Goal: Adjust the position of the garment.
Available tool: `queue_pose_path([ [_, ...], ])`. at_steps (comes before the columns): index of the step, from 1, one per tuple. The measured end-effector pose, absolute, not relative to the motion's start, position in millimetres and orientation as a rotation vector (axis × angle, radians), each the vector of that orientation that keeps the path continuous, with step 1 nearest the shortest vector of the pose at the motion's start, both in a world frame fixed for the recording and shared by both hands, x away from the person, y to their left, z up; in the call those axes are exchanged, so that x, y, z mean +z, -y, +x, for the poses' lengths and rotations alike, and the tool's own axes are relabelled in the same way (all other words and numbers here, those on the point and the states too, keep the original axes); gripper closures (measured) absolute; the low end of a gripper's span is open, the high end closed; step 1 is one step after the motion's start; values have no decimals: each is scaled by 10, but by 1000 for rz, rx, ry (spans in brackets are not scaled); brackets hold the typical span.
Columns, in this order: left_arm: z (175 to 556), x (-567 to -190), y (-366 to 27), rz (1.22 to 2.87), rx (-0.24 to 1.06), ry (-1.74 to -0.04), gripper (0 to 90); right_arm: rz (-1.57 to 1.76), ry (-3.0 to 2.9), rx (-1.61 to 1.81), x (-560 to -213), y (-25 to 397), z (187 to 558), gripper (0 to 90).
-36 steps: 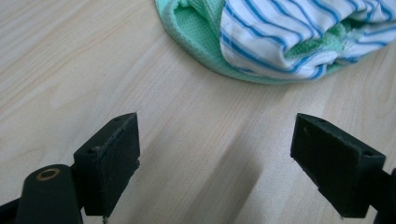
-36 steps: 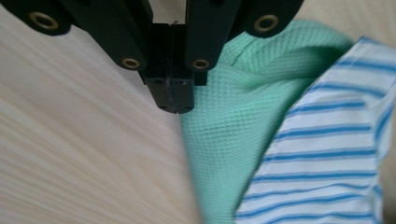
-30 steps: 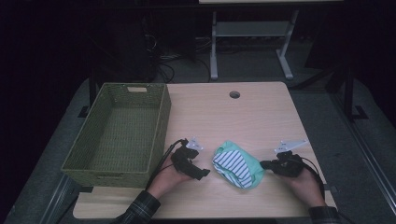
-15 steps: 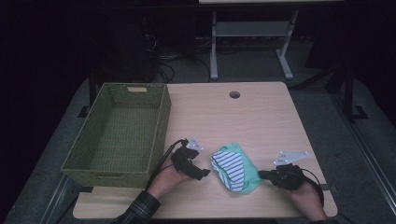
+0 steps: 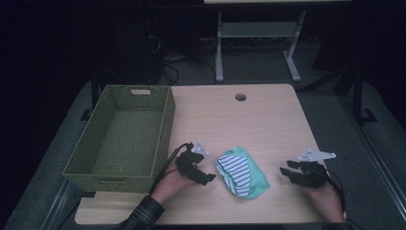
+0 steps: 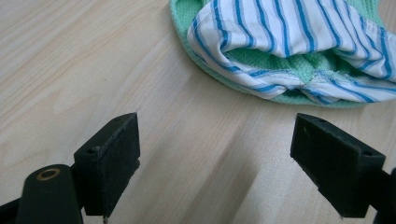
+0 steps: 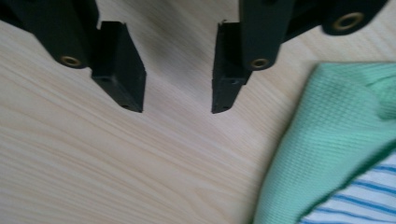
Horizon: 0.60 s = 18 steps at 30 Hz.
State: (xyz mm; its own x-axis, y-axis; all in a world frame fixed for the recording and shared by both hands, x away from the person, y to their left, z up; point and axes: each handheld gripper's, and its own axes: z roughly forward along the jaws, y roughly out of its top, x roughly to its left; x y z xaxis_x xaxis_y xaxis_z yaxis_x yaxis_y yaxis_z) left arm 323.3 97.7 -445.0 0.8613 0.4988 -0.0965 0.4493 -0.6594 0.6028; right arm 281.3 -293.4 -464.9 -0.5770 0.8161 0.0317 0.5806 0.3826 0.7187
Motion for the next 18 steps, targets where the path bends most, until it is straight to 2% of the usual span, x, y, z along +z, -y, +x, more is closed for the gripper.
queue_pose_path([
  [7, 3223, -4422, -976, 2384, 104, -678, 151, 1262, -2277, 986, -4715, 2993, 2854, 329],
  [14, 3198, -4382, -952, 2380, 96, -664, 151, 1304, -2259, 964, -4779, 3006, 2890, 252],
  [18, 3175, -4342, -925, 2367, 96, -654, 151, 1308, -2232, 979, -4821, 3006, 2892, 146],
])
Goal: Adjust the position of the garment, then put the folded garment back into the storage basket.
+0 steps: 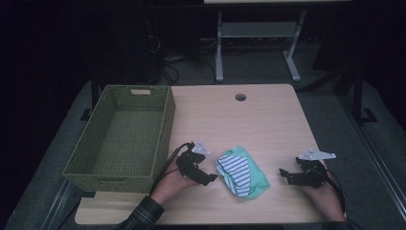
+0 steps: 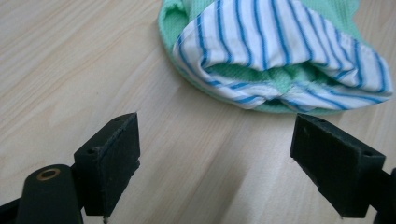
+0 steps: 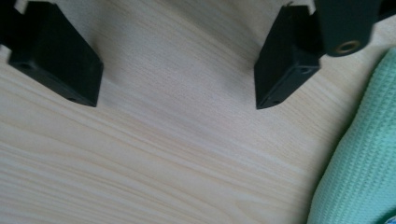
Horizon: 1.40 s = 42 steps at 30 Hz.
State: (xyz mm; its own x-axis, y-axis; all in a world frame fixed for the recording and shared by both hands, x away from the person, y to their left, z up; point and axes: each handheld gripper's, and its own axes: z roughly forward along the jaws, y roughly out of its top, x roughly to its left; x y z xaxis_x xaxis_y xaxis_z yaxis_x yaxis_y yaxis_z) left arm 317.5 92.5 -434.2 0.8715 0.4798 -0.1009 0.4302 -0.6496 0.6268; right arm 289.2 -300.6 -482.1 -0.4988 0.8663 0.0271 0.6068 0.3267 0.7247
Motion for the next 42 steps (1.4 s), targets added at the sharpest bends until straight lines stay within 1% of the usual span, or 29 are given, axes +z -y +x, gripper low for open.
queue_pose_path([
  [9, 3131, -4210, -818, 2369, 101, -597, 156, 1311, -2232, 977, -4822, 3003, 2896, 137],
  [16, 3084, -4205, -696, 2382, 92, -563, 163, 1315, -2231, 974, -4821, 3001, 2897, 136],
  [26, 3047, -4279, -468, 2412, 85, -507, 163, 1315, -2231, 974, -4821, 3000, 2898, 136],
  [42, 3057, -4529, -249, 2555, 102, -472, 162, 1315, -2231, 973, -4821, 3000, 2898, 136],
])
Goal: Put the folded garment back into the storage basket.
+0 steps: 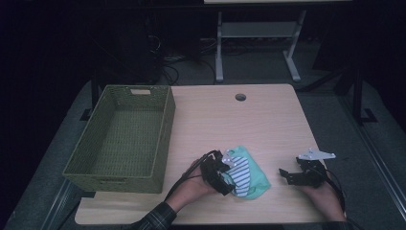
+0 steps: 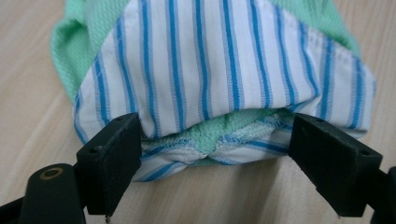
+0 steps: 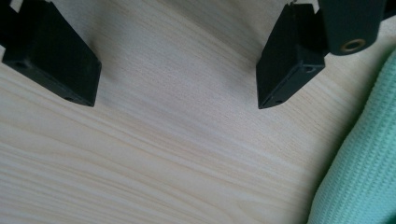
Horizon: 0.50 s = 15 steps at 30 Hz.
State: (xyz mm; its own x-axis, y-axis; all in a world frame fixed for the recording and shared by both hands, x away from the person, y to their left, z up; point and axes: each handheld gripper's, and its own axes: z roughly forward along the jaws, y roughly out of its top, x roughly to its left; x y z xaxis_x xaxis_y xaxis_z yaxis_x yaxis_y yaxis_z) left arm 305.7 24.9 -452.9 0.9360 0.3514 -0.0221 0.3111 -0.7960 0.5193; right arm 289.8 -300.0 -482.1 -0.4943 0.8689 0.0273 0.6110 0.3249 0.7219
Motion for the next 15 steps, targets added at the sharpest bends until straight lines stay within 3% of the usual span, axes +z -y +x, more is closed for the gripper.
queue_pose_path([
  [7, 3028, -4536, -212, 2591, 166, -442, 210, 1316, -2230, 973, -4821, 2999, 2898, 136],
  [15, 3060, -4499, -226, 2608, 171, -439, 361, 1317, -2229, 973, -4821, 2998, 2897, 136],
])
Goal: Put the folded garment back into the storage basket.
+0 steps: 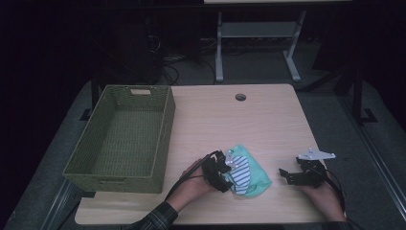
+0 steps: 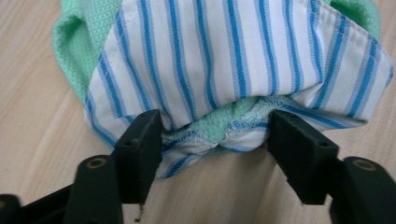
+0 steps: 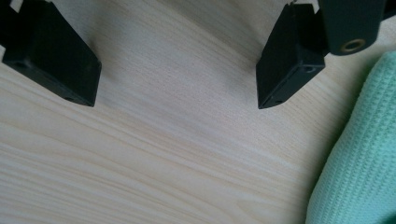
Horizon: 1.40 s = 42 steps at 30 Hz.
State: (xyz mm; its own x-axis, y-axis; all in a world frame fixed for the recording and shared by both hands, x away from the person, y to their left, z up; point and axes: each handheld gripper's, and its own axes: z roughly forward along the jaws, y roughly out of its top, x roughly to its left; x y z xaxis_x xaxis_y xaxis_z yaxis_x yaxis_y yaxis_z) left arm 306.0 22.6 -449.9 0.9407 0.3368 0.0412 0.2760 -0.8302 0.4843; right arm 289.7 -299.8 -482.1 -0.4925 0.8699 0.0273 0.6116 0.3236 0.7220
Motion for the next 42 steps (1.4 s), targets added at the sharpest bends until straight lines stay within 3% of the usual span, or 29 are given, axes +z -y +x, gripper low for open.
queue_pose_path([
  [5, 3123, -4435, -282, 2549, 43, -477, 290, 1318, -2229, 973, -4821, 2998, 2897, 136],
  [10, 3122, -4332, -248, 2509, 75, -468, 267, 1317, -2229, 973, -4821, 2998, 2898, 136],
  [21, 3135, -4515, -105, 2566, 75, -481, 286, 1317, -2229, 973, -4821, 2998, 2897, 136],
  [25, 3163, -4502, -135, 2566, 79, -477, 379, 1318, -2229, 972, -4822, 2998, 2896, 136],
  [30, 3211, -4490, -213, 2545, 53, -466, 678, 1319, -2227, 972, -4821, 2996, 2896, 136],
  [42, 3250, -4432, -283, 2499, -19, -487, 724, 1319, -2227, 972, -4821, 2997, 2897, 136],
])
